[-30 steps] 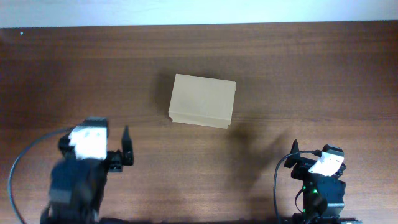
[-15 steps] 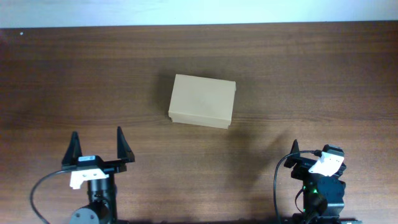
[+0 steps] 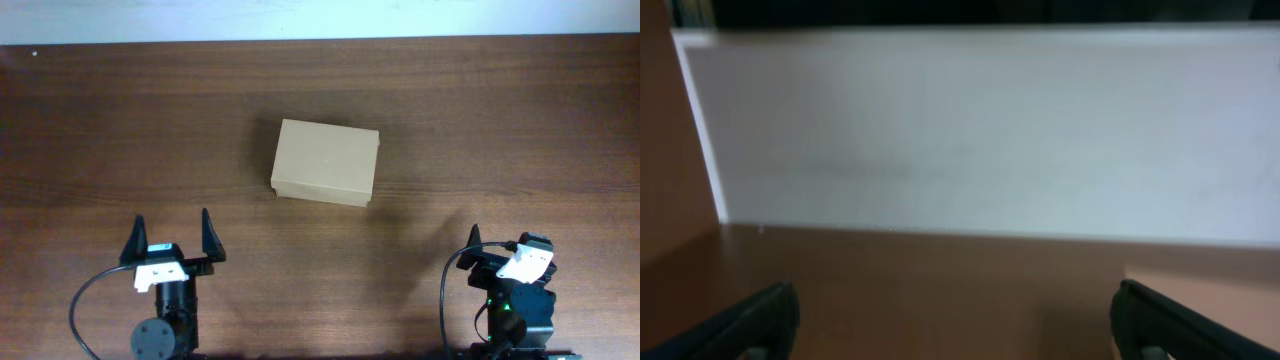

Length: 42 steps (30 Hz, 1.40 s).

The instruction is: Pack container

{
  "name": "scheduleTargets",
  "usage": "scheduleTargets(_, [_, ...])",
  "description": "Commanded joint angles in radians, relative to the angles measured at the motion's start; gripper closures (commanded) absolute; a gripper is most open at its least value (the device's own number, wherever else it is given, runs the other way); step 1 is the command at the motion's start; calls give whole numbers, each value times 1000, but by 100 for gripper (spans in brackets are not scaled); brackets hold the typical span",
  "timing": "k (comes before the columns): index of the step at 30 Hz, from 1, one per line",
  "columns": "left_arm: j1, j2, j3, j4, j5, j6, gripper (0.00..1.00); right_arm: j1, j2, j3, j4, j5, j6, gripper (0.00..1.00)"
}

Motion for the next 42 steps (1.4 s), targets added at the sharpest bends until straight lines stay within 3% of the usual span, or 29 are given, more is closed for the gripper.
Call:
scheduleTargets(1, [6,-10,-4,-68,-14,12,0,-8,-11,-7,1,-5,-6,1])
scheduleTargets(5, [6,-10,-4,-196,-14,12,0,-8,-11,-7,1,-5,-6,1])
scheduleTargets(42, [6,-10,-3,-196,-14,12,0,-8,-11,-7,1,-5,-6,1])
